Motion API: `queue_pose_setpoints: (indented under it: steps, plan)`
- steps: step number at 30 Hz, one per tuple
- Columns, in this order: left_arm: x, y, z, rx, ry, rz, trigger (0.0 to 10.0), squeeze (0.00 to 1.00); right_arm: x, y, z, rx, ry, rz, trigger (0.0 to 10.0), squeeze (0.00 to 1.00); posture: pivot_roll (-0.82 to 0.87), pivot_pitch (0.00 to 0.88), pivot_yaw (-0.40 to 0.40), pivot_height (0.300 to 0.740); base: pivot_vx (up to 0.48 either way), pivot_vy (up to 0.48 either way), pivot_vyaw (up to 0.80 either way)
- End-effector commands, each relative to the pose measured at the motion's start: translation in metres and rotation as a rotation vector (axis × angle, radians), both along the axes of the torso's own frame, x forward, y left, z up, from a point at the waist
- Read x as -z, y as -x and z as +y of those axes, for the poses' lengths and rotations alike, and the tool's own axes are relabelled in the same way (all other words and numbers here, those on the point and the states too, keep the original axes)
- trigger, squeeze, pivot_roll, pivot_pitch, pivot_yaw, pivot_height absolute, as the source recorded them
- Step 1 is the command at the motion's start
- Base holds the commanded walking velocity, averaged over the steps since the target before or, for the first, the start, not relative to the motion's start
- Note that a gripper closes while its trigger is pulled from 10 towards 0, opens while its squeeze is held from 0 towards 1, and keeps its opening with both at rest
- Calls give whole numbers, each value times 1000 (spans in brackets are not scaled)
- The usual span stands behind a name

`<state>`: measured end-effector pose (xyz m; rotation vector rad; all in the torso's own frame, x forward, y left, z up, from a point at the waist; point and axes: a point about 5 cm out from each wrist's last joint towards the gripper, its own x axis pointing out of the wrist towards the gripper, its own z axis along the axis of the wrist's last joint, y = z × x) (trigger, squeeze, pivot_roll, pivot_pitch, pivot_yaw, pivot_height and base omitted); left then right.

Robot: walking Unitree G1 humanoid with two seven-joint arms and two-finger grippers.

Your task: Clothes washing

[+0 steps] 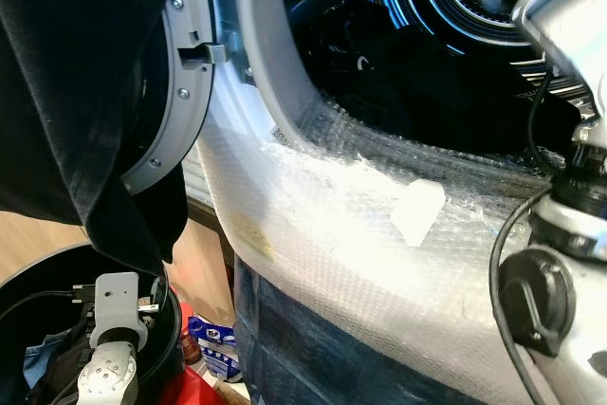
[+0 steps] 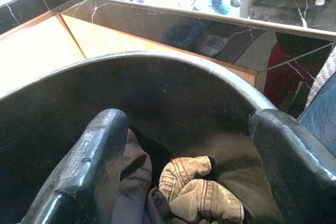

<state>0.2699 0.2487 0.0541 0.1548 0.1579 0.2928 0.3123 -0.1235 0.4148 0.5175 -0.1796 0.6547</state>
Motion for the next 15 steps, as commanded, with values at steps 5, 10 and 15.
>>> queue_pose_setpoints:
  steps: [5, 10, 15]
  plan:
    - [22, 8, -11, 44, 13, 106, 10000, 0, 20, 33, 16, -240, -74, -117, 10000, 0, -118, 17, -33, 740, 0, 0, 0]
    - [23, 8, -13, 49, 17, 107, 10000, 0, 24, 71, 16, -483, -100, -300, 10000, 0, -112, 17, -31, 740, 0, 0, 0]
    - [24, 9, -12, 50, 10, 112, 10000, 0, 26, 111, 13, -817, -276, -407, 10000, 0, -108, 22, -34, 740, 0, 0, 0]
